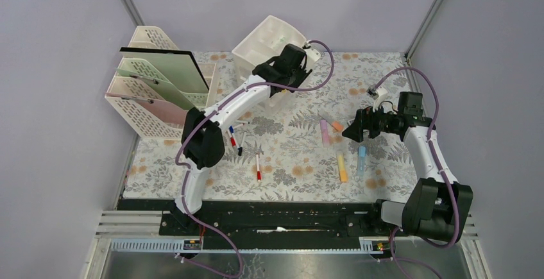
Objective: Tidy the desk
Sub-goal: Place the stationery in the drawer, then pick up the stationery from the center of the board.
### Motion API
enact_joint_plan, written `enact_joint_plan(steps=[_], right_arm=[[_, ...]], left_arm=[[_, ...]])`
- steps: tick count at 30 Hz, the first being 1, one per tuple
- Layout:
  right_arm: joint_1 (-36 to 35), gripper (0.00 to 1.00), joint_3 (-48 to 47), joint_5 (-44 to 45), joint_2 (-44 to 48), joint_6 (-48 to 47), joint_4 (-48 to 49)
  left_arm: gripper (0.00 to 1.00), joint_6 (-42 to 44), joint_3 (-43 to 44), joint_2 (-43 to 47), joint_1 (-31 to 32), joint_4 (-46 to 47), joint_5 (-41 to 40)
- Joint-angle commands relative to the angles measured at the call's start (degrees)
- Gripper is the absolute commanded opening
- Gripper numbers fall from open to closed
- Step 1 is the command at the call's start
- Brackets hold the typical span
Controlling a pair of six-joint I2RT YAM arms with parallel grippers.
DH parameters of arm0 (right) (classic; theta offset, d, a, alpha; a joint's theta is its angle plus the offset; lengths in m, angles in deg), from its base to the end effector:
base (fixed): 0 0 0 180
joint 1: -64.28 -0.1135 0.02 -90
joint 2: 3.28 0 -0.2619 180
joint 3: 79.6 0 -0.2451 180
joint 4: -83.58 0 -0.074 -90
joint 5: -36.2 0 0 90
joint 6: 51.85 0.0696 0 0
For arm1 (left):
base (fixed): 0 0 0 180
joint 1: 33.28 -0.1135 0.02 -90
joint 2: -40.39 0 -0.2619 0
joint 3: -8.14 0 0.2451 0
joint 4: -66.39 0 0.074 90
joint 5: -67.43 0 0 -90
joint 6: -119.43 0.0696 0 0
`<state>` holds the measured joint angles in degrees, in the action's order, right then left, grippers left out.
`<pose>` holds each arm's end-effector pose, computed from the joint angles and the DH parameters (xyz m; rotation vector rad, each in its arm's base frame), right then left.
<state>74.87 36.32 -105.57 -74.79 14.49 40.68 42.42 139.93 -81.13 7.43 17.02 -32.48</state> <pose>0.2604 0.0069 0.2401 -0.6124 2.0722 0.7610 0.3934 -0.3227 0.2905 0.9293 2.0403 -0.0668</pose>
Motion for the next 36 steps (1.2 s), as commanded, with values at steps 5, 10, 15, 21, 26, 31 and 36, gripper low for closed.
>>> enact_joint_plan(steps=[5,10,15,21,26,31,36], right_arm=[[0.4,0.97,0.3,-1.8,1.5,0.2,1.4],[0.4,0.97,-0.2,-1.6,0.8,0.2,1.3],[0.4,0.96,-0.7,-1.5,0.2,-1.2,0.4],[0.4,0.96,-3.0,0.1,-2.5,-6.5,-3.0],[0.2,0.95,-5.8,1.6,-6.3,-12.0,-5.4],[-2.0,0.95,-9.1,5.8,-10.4,-15.9,-7.0],[-7.2,0.95,-12.6,13.2,-14.6,-17.6,-6.8]], left_arm=[[0.56,-5.4,3.7,1.2,-0.1,3.9,-0.7],[0.61,-9.0,2.2,5.1,-0.1,3.9,1.3],[0.7,-14.1,-4.9,11.9,-0.2,6.6,3.6],[0.89,-21.1,-22.4,26.6,-2.1,17.9,6.0],[0.99,-31.0,-37.2,39.5,-8.5,27.7,13.4],[0.99,-38.7,-50.8,49.7,-14.9,32.6,17.5],[0.99,-42.1,-58.7,56.2,-17.5,32.6,17.1]])
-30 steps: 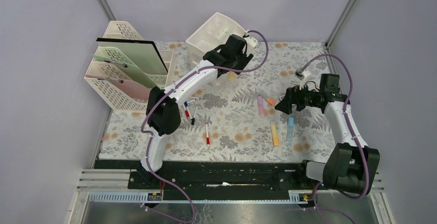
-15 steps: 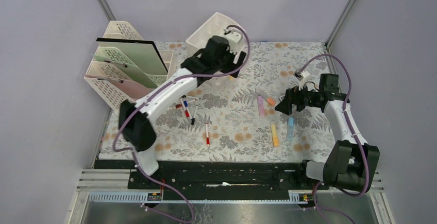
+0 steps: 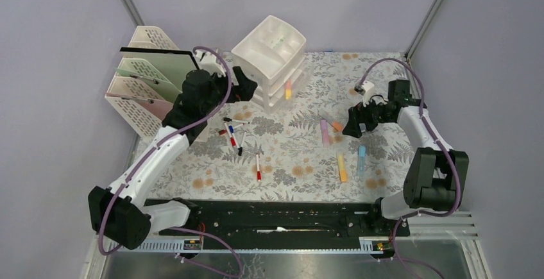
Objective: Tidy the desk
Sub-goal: Pick up the stationery from the center of the board.
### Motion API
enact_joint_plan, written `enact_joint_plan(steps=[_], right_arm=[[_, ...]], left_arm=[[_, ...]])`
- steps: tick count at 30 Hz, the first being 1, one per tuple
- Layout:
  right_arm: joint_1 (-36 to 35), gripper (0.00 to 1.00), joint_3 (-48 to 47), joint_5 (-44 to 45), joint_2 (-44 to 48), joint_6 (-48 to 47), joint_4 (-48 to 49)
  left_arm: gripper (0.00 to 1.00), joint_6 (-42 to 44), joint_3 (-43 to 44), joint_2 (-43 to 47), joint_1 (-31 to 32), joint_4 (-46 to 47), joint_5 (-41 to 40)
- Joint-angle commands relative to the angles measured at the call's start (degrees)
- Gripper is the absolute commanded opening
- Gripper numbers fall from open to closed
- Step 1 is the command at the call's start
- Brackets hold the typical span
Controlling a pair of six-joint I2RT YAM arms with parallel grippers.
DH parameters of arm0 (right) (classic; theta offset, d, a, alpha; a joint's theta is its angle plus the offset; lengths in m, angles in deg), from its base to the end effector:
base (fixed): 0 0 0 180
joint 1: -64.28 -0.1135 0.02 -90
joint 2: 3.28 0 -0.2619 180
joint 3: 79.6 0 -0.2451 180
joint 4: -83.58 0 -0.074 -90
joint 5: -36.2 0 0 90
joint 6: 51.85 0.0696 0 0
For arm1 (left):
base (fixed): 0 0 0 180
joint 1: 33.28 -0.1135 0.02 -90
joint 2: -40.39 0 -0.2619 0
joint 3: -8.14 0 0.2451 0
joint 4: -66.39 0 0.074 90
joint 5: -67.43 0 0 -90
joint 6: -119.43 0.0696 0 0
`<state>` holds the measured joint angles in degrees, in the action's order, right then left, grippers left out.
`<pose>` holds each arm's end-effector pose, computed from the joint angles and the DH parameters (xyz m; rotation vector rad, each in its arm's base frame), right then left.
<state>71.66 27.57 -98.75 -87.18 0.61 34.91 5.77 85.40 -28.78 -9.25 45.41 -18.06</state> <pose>0.2987 0.0109 0.2204 -0.8451 2.1494 0.6404 0.2803 -0.1310 0.3608 0.0638 1.8438 -0.6606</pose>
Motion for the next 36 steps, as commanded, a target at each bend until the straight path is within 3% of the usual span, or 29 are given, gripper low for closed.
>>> enact_joint_plan(steps=[1,6,15,29,32,36], right_arm=[[-5.6,0.95,-4.3,8.3,-3.0,-4.0,-0.7],[-12.3,0.94,-7.1,17.2,-8.0,-2.9,2.3],[-17.3,0.89,-12.0,24.8,-16.9,-0.4,5.9],[-18.7,0.64,-13.8,28.3,-24.4,3.1,10.2],[-19.0,0.53,-13.8,28.8,-25.1,3.9,10.7],[-19.1,0.31,-13.6,31.0,-25.6,4.8,11.3]], left_arm=[[0.99,-5.9,-5.3,4.8,-1.1,4.1,2.4],[0.99,-7.8,-8.6,7.6,-1.4,3.2,1.3],[0.99,-10.5,-10.8,9.3,-1.7,1.4,-0.2],[0.99,-10.8,-10.2,8.8,-2.0,0.6,-0.5],[0.99,-10.8,-10.0,8.9,-2.0,0.4,-0.7],[0.99,-11.4,-10.4,8.8,-2.1,1.1,-0.6]])
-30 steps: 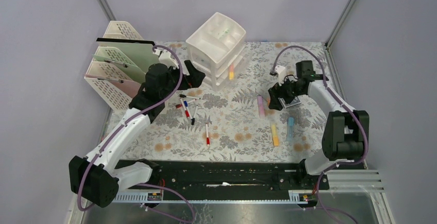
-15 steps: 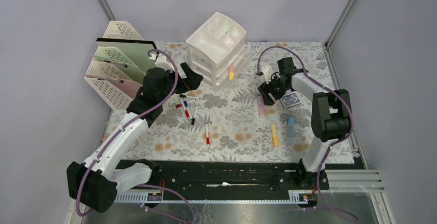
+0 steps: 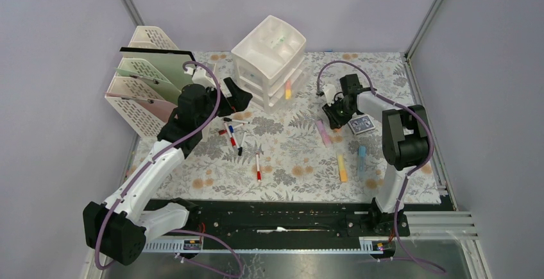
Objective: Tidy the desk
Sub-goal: Pick up the stationery from the center of the board, then place the stationery in the drawer.
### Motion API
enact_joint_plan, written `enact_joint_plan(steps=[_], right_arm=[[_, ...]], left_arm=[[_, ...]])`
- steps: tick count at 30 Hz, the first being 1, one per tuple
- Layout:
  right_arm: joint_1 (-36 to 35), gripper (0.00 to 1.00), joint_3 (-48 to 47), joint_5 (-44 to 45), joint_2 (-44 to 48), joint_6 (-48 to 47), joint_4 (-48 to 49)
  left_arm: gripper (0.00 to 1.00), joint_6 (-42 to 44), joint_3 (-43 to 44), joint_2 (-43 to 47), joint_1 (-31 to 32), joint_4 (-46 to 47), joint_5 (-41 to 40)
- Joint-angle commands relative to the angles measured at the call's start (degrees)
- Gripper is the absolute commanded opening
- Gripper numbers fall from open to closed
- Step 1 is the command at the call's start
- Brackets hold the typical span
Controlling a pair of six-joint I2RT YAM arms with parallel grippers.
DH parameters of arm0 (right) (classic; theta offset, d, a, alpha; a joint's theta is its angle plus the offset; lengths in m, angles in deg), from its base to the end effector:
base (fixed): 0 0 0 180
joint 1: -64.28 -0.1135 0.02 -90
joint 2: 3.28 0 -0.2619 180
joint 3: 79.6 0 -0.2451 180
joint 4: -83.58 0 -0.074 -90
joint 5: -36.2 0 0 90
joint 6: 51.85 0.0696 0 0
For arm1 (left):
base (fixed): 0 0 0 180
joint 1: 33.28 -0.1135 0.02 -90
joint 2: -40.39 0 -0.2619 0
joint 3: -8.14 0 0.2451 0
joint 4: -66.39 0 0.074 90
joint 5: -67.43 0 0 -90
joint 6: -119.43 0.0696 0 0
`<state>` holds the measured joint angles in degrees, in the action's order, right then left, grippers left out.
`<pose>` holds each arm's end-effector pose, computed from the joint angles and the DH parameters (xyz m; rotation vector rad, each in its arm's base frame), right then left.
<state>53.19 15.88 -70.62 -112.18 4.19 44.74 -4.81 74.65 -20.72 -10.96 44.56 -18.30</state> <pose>0.3803 0.0951 0.1346 -1.0874 2.3816 0.2557 0.2525 -0.1092 0.3253 -0.1465 1.9199 -0.7450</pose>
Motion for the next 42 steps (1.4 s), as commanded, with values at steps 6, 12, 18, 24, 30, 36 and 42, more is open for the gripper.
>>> enact_joint_plan(steps=[6,12,18,24,30,36,42], right_arm=[[-0.5,0.17,-1.1,4.2,0.3,3.0,2.5],[-0.4,0.12,-0.6,1.0,4.7,5.7,2.4],[-0.1,0.06,-1.2,-6.4,10.5,10.1,2.4],[-0.2,0.06,-5.3,-19.7,12.7,19.5,3.8],[-0.7,0.02,-8.6,-27.9,10.6,39.4,14.1],[-3.9,0.0,-10.9,-18.8,6.9,63.5,25.7],[-5.7,0.0,-13.6,-7.9,2.2,84.9,29.1]], left_arm=[[0.99,-5.1,-1.5,0.7,-1.0,5.9,1.5],[0.99,-8.5,-3.0,-0.9,-2.1,9.6,6.4],[0.99,-9.6,-3.8,-0.9,-2.4,10.8,7.9],[0.99,-10.9,-3.9,-1.0,-2.5,11.1,8.9],[0.99,-11.9,-3.2,-0.9,-2.5,11.2,9.2],[0.99,-15.0,-3.5,-1.5,-2.5,11.7,9.6],[0.99,-18.0,-4.1,-1.9,-2.5,12.2,10.3]])
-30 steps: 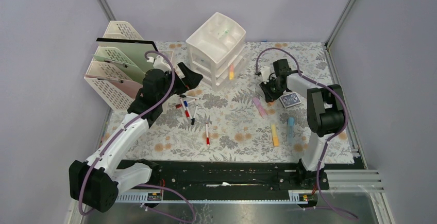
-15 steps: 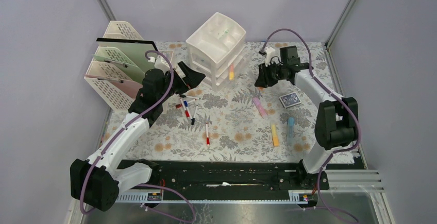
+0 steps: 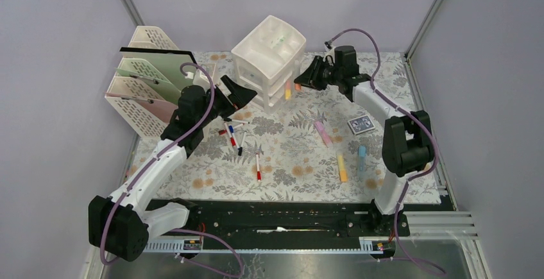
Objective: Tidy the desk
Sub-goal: Place the stationery in the drawer.
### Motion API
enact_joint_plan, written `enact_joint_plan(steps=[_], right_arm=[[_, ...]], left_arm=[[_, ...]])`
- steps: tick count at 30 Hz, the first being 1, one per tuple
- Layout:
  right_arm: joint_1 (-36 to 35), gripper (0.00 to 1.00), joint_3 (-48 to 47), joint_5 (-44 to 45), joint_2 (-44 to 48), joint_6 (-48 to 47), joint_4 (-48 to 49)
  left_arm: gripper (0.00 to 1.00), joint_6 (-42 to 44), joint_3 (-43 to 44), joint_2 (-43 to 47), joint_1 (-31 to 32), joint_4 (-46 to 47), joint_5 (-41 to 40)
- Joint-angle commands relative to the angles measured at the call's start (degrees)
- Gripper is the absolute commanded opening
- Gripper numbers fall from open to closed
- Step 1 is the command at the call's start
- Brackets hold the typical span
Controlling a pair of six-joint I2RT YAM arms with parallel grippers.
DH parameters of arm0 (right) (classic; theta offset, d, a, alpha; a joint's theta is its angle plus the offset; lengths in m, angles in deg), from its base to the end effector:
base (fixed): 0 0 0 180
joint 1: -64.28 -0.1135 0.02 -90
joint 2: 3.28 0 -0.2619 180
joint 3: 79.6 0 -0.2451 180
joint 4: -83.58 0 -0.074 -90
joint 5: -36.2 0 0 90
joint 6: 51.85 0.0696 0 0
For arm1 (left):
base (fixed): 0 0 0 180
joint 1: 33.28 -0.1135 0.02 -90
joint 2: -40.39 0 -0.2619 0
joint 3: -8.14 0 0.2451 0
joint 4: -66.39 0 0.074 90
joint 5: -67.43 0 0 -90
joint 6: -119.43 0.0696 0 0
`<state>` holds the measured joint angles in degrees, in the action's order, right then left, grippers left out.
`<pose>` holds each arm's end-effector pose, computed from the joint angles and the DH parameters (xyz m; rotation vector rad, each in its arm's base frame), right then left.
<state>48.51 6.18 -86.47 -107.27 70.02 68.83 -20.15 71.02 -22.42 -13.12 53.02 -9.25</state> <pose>0.4185 0.1572 0.2710 -0.0960 2.0960 1.0883 0.2605 -0.1127 0.3142 -0.3164 1.9049 -1.0540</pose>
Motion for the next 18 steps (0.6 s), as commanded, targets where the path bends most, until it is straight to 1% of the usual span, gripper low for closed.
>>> enact_joint_plan(steps=[1,4,5,8,10,12,15,18], right_arm=[[-1.1,0.01,-4.9,8.5,-4.1,20.8,4.9],[-1.5,0.03,-8.0,10.1,-6.9,22.0,3.4],[-1.8,0.06,-8.8,10.4,-7.6,21.9,3.2],[-2.1,0.19,-10.2,11.3,-9.4,21.6,2.3],[-2.4,0.32,-10.1,11.5,-10.0,20.6,2.2],[-2.6,0.41,-9.5,11.5,-10.4,19.6,2.2],[-2.8,0.5,-8.7,10.9,-10.5,17.9,2.5],[-2.9,0.54,-8.4,10.1,-10.1,16.2,3.0]], left_arm=[[0.99,-3.0,-0.6,-0.2,-0.3,3.8,1.3],[0.99,-3.7,-0.7,-0.3,-0.3,3.8,1.8],[0.99,-3.9,-0.7,-0.4,-0.3,3.7,2.0],[0.99,-4.4,-1.0,-0.4,-0.3,3.7,2.4],[0.99,-4.7,-1.2,-0.3,-0.3,3.8,2.6],[0.99,-5.0,-1.6,-0.3,-0.3,4.2,2.8],[0.99,-5.5,-2.0,-0.3,-0.3,4.9,3.2],[0.99,-5.4,-1.8,-0.5,-0.3,5.7,4.4]])
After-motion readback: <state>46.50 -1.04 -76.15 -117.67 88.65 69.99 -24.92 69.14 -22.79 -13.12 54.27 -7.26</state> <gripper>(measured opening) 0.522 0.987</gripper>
